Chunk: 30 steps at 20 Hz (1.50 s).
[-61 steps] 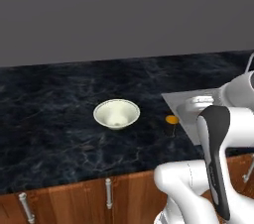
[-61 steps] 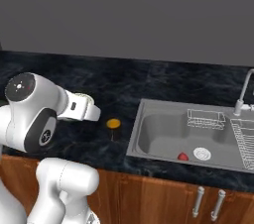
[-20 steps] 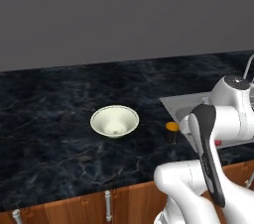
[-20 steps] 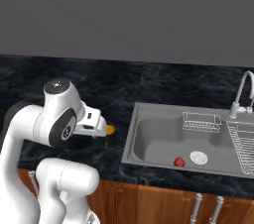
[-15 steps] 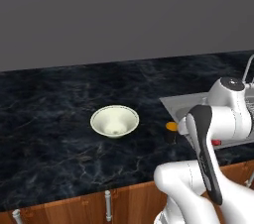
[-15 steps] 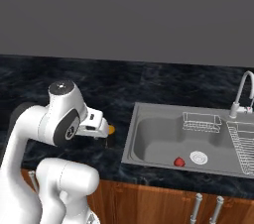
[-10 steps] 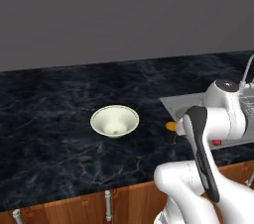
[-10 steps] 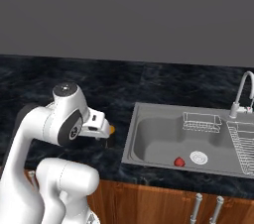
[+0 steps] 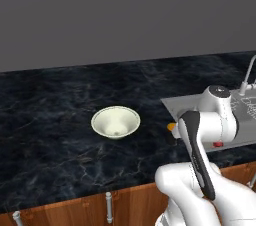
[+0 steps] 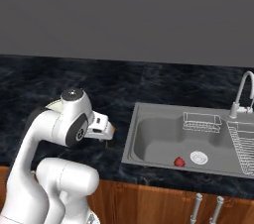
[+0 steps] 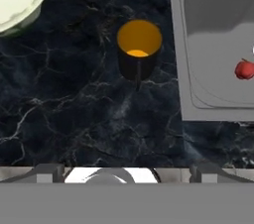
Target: Clear the mugs and bowl far away from the sink.
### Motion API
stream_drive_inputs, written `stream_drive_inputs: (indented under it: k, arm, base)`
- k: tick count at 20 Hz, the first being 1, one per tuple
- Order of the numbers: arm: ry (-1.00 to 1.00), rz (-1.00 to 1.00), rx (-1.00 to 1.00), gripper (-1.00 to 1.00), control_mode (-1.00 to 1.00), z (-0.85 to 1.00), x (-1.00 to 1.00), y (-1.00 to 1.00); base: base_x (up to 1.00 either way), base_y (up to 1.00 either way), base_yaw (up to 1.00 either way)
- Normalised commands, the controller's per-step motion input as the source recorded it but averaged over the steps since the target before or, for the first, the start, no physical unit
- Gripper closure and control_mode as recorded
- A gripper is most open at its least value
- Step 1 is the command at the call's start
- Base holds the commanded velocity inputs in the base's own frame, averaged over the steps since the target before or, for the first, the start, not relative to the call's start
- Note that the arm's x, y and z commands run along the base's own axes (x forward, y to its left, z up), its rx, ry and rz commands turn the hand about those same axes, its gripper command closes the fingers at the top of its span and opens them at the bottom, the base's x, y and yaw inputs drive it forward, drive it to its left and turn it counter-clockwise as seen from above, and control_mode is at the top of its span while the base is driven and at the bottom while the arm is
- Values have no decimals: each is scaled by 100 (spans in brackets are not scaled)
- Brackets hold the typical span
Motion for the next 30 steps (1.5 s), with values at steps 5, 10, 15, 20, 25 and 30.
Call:
stream_drive_inputs:
  k: [5, 10, 15, 20, 25, 30]
  arm:
    - [0, 0, 0, -100, -100, -27, 30, 0]
    - [0, 0, 0, -100, -100, -26, 31, 0]
    - [2, 0, 0, -100, -100, -26, 34, 0]
    - [0, 0, 0, -100, -100, -23, 18, -2]
    - [0, 0, 0, -100, -100, -28, 10, -5]
    - [0, 0, 0, -100, -100, -25, 4, -9]
  base:
    - [0, 0, 0]
    - [0, 0, 0]
    - [0, 0, 0]
    - [0, 0, 0]
    - [0, 0, 0]
    - [0, 0, 0]
